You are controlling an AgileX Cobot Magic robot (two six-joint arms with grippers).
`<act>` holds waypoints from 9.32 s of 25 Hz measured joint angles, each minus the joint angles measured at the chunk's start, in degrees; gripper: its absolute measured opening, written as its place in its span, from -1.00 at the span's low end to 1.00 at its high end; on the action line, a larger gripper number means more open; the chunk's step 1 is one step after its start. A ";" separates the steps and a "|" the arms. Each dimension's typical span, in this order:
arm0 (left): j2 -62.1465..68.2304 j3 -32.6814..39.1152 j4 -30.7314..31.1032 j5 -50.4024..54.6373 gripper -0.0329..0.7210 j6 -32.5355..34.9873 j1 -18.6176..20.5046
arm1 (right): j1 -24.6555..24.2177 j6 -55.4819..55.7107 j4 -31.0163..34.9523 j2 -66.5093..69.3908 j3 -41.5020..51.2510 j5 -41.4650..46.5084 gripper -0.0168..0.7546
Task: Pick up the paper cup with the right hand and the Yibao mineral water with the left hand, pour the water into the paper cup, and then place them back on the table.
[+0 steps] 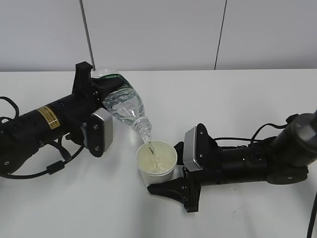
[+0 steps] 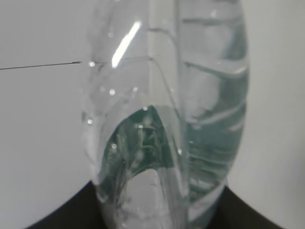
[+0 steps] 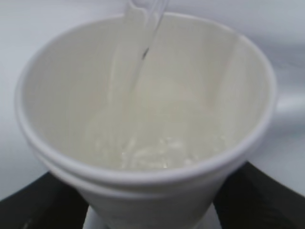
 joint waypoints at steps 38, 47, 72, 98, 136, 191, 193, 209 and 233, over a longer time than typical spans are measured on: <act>0.00 -0.05 -0.04 -0.46 -0.18 -14.45 -0.57 | 0.09 0.49 1.90 0.00 0.00 -0.83 0.40; 0.00 -0.11 0.27 2.15 -0.18 -58.87 -4.33 | 0.13 0.49 10.55 0.00 0.00 -5.26 0.40; 1.17 11.30 -1.20 -1.12 -0.18 -87.89 -3.96 | 0.22 -10.18 46.16 -3.10 0.10 -0.82 0.40; 8.00 10.73 3.05 -1.96 0.42 -87.00 -3.89 | 0.22 -12.10 51.94 4.82 0.12 -5.14 0.75; -16.86 -14.10 -6.06 90.32 0.42 -96.02 5.93 | -8.03 -4.24 64.99 -29.43 3.39 68.85 0.61; -83.55 0.35 -29.39 134.99 0.41 -80.09 22.08 | -21.13 -23.63 70.52 -92.83 7.32 130.45 0.58; -88.03 0.45 -29.39 134.99 0.41 -80.09 21.87 | -21.13 -23.63 70.52 -98.13 8.31 130.56 0.58; -109.36 1.25 -29.28 134.98 0.41 -80.09 21.80 | -21.13 -23.50 70.18 -119.78 15.85 131.33 0.58; -111.58 10.35 -31.69 127.55 0.41 -80.13 21.77 | -21.03 -19.69 69.01 -127.59 20.41 125.41 0.58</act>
